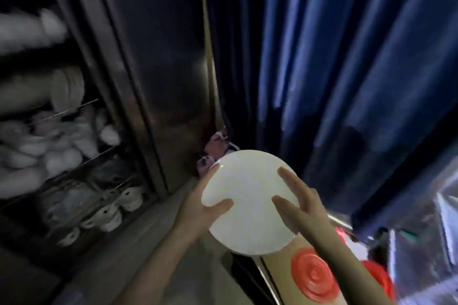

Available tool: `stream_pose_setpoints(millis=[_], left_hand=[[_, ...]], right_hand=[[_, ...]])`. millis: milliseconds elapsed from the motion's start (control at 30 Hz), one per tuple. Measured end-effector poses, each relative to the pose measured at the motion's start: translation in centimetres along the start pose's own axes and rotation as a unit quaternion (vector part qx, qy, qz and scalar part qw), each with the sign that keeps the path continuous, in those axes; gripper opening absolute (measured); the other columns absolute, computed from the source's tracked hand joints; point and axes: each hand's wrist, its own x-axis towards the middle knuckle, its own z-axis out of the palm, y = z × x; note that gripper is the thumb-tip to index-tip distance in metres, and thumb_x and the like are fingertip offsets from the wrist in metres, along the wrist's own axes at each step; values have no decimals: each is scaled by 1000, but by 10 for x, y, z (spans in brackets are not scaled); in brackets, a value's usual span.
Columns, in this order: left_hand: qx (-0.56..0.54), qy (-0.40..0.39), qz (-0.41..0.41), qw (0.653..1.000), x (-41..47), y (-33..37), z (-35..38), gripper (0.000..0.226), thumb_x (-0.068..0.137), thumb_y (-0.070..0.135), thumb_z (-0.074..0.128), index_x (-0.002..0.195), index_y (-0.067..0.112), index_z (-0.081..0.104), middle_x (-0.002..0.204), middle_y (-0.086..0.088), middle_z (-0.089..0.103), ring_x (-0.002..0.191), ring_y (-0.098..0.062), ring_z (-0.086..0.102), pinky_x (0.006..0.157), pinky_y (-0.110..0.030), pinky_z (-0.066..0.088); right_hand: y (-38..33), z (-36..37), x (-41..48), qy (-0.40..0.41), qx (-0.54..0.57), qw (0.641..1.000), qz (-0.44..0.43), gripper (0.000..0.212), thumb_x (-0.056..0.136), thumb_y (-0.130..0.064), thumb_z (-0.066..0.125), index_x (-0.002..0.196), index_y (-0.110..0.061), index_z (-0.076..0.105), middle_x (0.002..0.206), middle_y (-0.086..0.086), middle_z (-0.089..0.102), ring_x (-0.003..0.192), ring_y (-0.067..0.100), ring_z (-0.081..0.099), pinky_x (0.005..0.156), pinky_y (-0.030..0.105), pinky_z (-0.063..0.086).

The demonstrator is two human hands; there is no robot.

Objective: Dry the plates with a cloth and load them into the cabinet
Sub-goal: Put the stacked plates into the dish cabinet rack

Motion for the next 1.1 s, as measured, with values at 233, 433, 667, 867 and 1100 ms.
stream_pose_setpoints(millis=[233, 433, 667, 867, 1100], left_hand=[[-30, 205, -59, 977, 22, -43, -134, 75, 62, 35, 79, 128, 53, 47, 122, 43, 55, 113, 16, 53, 89, -9, 43], [-38, 333, -120, 935, 61, -79, -218, 77, 68, 25, 85, 132, 51, 50, 134, 10, 57, 118, -12, 57, 101, -38, 50], [-48, 426, -139, 893, 118, -102, -306, 79, 60, 37, 81, 132, 50, 51, 134, 13, 54, 119, -14, 57, 99, -42, 51], [-33, 460, -159, 873, 164, -132, -387, 84, 59, 47, 80, 136, 51, 48, 136, 11, 53, 121, -15, 55, 99, -43, 51], [-71, 463, -158, 870, 232, -207, -497, 81, 63, 51, 84, 133, 60, 43, 134, 23, 50, 119, -14, 54, 89, -35, 55]], right_hand=[[-89, 132, 123, -138, 78, 984, -76, 54, 86, -21, 74, 124, -54, 54, 128, -8, 52, 116, 22, 55, 100, 47, 50], [-138, 243, 220, -248, 104, 957, -106, 57, 83, -17, 77, 125, -50, 59, 131, 5, 54, 110, 17, 59, 100, 33, 50], [-204, 352, 326, -337, 90, 922, -170, 58, 84, -14, 77, 133, -37, 58, 136, 4, 54, 121, 15, 55, 105, 30, 44], [-251, 443, 389, -373, 72, 905, -190, 58, 85, -19, 75, 133, -45, 55, 138, 4, 51, 125, 16, 51, 110, 37, 41], [-312, 545, 454, -340, 30, 914, -219, 61, 86, -27, 74, 135, -53, 49, 136, -2, 48, 116, 12, 51, 98, 30, 44]])
